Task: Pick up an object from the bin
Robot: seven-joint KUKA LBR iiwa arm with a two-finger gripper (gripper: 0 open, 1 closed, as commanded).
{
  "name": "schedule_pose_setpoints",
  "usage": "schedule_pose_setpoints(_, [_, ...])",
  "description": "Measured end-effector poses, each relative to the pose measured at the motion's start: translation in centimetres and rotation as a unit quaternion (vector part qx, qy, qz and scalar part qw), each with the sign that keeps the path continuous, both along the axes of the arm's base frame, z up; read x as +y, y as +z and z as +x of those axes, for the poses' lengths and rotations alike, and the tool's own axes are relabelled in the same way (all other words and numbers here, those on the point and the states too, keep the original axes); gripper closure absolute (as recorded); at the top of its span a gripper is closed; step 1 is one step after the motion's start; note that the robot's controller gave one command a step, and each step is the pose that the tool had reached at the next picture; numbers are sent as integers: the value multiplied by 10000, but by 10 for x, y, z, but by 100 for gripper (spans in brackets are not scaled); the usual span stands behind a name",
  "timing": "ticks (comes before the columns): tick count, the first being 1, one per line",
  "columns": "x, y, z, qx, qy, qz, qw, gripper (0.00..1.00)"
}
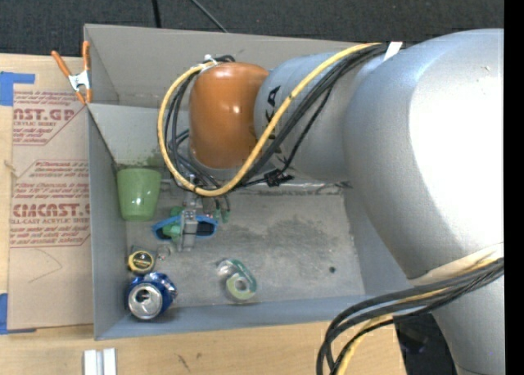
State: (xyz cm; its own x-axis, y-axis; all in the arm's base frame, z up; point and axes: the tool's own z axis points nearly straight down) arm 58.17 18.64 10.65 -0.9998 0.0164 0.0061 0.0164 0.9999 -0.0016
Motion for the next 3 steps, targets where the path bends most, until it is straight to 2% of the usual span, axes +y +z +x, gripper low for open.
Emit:
schedule_pose_setpoints(1, [-12,-39,4,-20,-438,5,9990,0])
schedule_pose_setpoints(2, [-12,-36,6,-45,-437,17,9990,100])
schedule_pose_setpoints(3, [-9,190,3,-89,66,21,9999,100])
